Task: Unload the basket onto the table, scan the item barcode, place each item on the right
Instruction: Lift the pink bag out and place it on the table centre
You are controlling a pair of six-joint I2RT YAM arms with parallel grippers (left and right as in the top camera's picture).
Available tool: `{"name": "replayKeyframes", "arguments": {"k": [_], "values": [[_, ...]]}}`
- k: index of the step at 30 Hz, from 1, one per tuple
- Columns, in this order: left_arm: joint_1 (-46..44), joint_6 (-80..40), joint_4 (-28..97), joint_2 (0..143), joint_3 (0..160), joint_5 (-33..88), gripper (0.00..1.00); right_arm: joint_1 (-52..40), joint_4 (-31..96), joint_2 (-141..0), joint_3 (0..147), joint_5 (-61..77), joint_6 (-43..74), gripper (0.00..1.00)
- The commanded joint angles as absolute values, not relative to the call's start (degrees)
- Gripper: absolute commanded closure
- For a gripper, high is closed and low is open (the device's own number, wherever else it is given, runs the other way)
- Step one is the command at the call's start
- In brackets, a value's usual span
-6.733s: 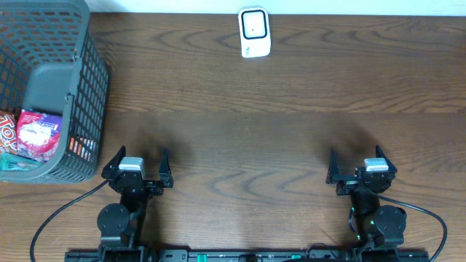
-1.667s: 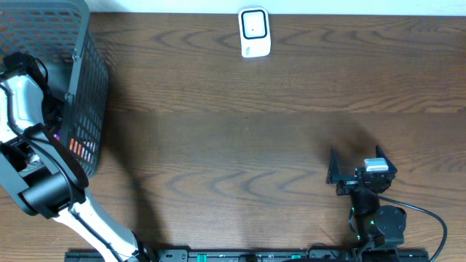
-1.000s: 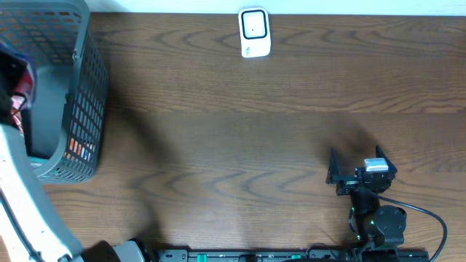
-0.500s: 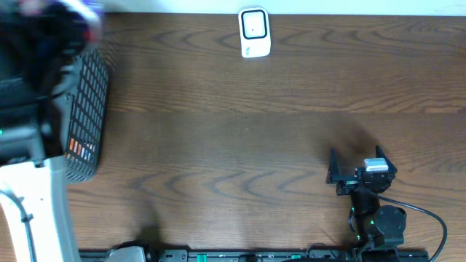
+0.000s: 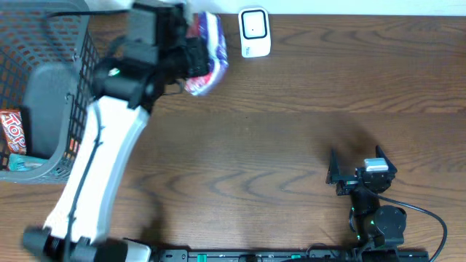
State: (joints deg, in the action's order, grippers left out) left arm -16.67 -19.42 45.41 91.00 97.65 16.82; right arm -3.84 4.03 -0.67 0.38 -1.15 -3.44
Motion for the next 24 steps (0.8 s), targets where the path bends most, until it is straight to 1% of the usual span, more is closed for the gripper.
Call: {"name": "replayKeyframes", "arguments": {"k": [1,12,13,14,15,18,20,24], "values": [[-19.1,-18.4,46.1,95.7,98.4,17.1,0.93,-3.8,4.3,-0.3,0.3,-1.6,-3.9,0.00],[-26.3,-18.4,46.3,109.0,98.4,17.1,0.92,-3.8,4.3,-0.3,0.3,-1.6,-3.9,0.01],[-26.8,-18.4,46.2,109.8,98.4,17.1,0.89,-3.8,4.3,-0.3,0.3,-1.6,-3.9,0.01],[-27.1,-18.4,46.2,110.4,98.4,17.1,0.65,-3.8,4.3,-0.3,0.3,-1.6,-3.9,0.01],[-27.5,-18.4,46.2,111.0,98.4,17.1,0.51,-3.8,4.3,-0.3,0.3,-1.6,-3.9,0.01],[-27.7,-18.4,46.0,111.2,98.4,17.1,0.50,-3.8,4.3,-0.3,0.3,-1.6,-3.9,0.01],[-27.5,-18.4,45.8,110.5,98.4,17.1,0.42,-3.8,4.3,-0.3,0.3,-1.6,-3.9,0.01],[-26.0,-18.4,46.2,106.9,98.5,17.1,0.38,-3.8,4.3,-0.3,0.3,-1.6,-3.9,0.01]]}}
